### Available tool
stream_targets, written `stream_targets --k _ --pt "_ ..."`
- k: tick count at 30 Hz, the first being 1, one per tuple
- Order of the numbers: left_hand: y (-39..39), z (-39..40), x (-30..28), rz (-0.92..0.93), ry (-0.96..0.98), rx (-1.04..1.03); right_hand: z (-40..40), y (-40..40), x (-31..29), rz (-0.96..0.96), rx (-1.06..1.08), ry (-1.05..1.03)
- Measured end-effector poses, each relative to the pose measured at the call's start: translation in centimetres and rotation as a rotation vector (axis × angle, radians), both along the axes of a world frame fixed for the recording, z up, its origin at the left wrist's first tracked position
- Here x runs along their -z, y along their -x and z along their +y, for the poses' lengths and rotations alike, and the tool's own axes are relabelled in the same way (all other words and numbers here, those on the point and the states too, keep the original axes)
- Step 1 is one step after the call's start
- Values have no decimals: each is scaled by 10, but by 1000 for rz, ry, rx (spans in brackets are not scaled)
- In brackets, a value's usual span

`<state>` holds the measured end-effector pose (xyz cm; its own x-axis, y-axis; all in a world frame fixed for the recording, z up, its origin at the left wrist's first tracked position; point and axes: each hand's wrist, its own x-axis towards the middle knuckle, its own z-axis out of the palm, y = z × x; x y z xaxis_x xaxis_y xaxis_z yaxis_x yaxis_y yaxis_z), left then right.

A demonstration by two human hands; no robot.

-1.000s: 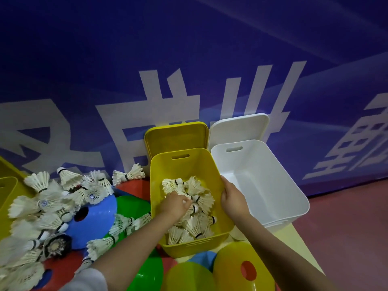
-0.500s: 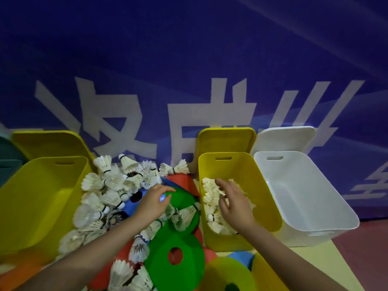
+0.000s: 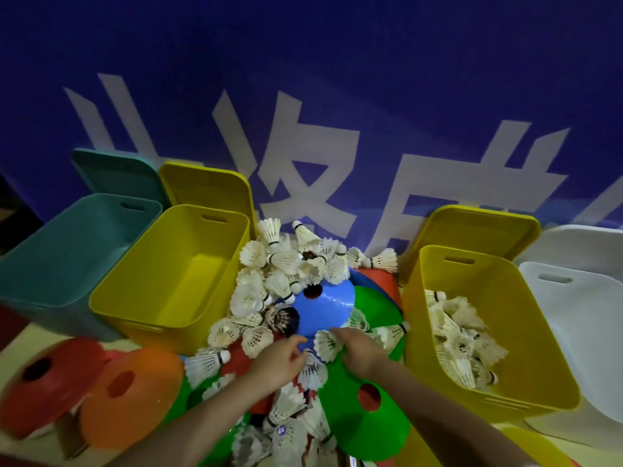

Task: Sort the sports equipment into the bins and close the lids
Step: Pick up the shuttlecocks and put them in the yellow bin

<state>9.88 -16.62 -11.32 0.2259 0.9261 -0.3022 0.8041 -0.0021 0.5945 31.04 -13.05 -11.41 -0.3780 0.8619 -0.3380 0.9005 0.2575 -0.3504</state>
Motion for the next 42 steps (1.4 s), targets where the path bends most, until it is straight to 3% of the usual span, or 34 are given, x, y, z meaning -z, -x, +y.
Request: stream_targets --k 5,7,13,18,22,28,31,36,42 --pt "3 5 14 47 -51 -22 3 5 14 -234 -65 -86" --pt "2 10 17 97 -65 34 1 5 18 -229 -29 -110" --pt "-5 29 24 183 -39 116 -19 -2 9 139 309 -134" --pt "-30 32 20 306 90 134 -34 -15 -8 326 436 -168" --pt "-49 30 22 82 255 91 -30 -22 -23 442 580 -176" --pt "-47 19 10 -82 211 -27 -29 -41 -75 692 599 -283" --pt "-44 17 -7 -169 171 -70 -28 -74 -92 651 616 -413" --pt "-74 21 -49 -371 98 -168 -38 -154 -108 634 767 -410" --pt "-141 22 -84 -536 14 -186 -44 -253 -81 276 773 -272"
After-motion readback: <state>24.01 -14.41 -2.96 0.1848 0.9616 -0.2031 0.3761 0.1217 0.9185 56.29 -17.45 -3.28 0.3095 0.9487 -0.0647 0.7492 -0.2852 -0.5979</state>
